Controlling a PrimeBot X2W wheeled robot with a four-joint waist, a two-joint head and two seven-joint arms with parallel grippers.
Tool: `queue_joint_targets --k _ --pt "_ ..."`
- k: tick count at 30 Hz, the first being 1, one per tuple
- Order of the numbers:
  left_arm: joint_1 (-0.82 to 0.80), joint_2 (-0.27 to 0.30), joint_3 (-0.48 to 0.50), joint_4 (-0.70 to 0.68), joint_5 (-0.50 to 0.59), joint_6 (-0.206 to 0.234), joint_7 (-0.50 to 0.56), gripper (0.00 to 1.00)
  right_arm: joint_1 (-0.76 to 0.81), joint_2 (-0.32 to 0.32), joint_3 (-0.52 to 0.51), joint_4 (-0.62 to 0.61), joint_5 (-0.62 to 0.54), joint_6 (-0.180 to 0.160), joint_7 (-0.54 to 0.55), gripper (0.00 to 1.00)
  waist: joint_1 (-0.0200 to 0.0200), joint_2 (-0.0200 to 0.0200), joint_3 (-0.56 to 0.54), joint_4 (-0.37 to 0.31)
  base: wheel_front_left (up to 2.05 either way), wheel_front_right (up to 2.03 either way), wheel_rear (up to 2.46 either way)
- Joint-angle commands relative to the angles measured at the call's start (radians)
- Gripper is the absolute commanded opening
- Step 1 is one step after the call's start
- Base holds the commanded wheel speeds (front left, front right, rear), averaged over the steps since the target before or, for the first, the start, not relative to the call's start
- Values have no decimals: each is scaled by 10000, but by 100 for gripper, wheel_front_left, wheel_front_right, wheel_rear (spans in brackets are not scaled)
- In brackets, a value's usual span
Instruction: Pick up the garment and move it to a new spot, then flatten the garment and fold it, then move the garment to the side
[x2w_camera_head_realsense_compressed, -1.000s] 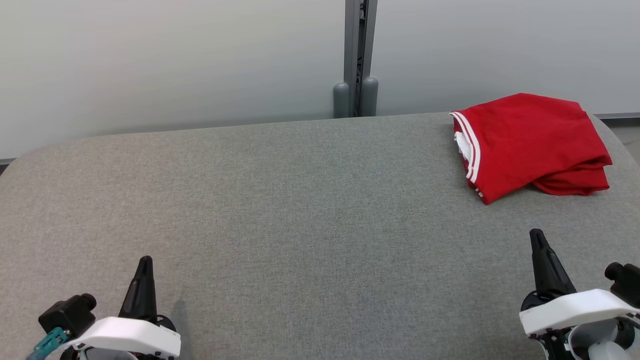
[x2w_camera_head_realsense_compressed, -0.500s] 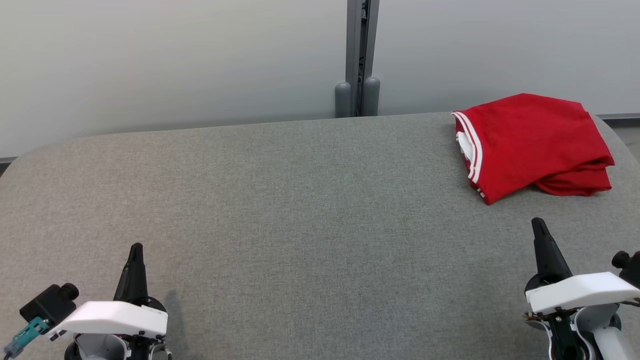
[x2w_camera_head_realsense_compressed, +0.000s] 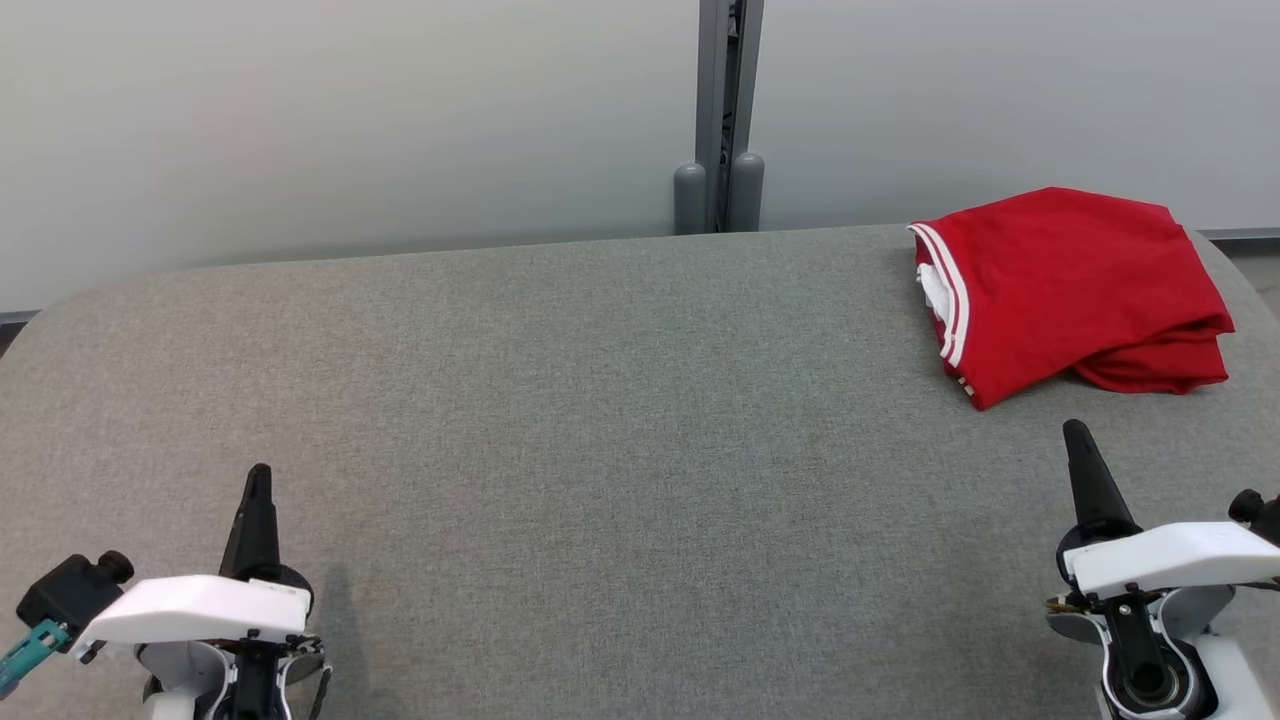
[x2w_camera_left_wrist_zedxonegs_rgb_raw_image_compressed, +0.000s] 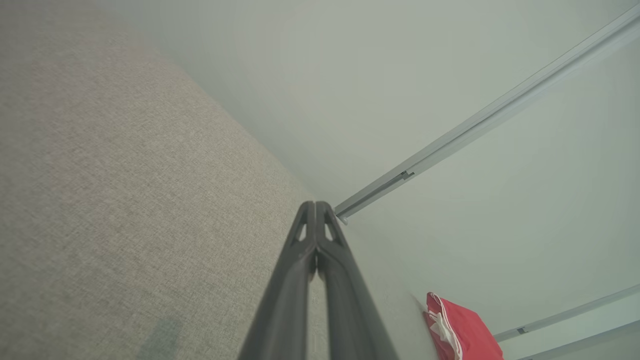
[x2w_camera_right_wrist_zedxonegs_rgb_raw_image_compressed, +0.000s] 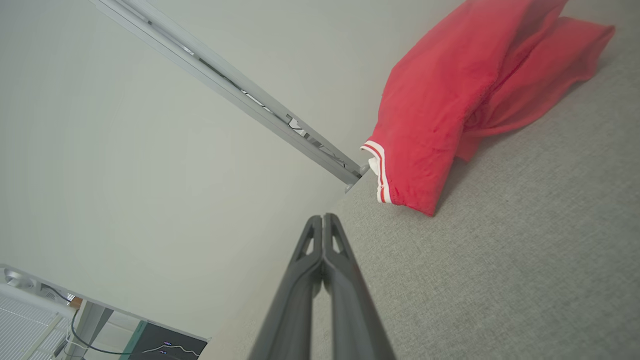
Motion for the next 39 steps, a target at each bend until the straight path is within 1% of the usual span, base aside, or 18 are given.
queue_joint_targets --k 1,6,20,39 --pt "-413 90 97 -54 -274 -92 69 0 -315 -25 -76 -38 278 3 82 0 0 0 1 4 0 0 0" --pt "-583 85 194 47 -925 -104 256 0 -513 14 -145 152 890 3 247 0 0 0 5 23 0 0 0" --pt "-993 76 407 257 -2309 -153 654 0 -924 100 -265 528 2195 7 603 0 0 0 14 66 0 0 0" --pt "-1388 65 630 503 -3842 -190 1099 0 -1358 209 -430 941 3642 9 1000 0 0 0 25 123 0 0 0"
